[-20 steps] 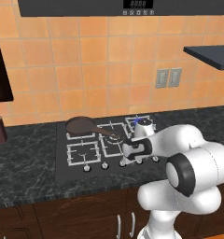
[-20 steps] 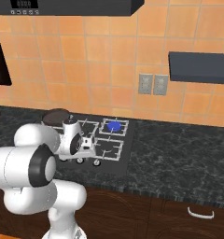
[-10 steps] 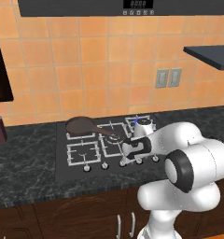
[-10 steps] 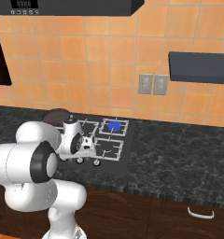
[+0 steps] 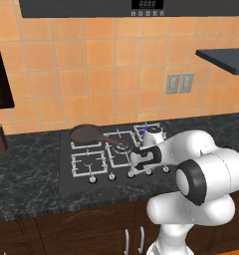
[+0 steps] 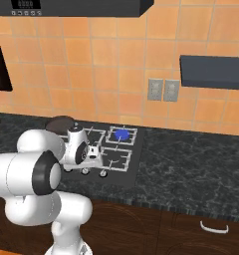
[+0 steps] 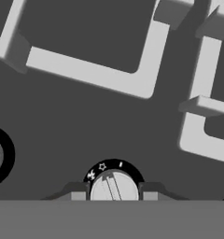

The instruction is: Turn off the rear right burner of the stove.

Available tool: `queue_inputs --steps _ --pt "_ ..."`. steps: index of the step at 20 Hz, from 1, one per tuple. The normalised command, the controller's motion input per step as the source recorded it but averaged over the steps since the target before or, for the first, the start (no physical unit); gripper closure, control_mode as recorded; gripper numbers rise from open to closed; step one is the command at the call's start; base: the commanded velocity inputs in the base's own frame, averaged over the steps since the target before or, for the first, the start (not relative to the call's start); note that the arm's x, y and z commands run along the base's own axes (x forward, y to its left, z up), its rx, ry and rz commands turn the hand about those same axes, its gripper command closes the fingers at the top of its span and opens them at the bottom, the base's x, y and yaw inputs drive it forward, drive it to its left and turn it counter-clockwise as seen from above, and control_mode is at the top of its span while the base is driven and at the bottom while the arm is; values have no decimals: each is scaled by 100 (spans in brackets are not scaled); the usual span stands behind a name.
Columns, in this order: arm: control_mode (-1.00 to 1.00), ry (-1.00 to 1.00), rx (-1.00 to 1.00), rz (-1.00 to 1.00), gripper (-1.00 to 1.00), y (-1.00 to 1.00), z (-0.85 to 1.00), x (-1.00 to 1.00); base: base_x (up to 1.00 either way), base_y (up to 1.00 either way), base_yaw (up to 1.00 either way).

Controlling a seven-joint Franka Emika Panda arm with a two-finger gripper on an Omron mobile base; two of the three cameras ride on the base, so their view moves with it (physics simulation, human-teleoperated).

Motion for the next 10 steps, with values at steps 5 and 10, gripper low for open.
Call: queue_inputs --steps 5,10 --pt "-100 0 8 -18 100 -34 0 0 0 0 0" --pt "-100 0 17 -49 100 -56 0 0 0 0 0"
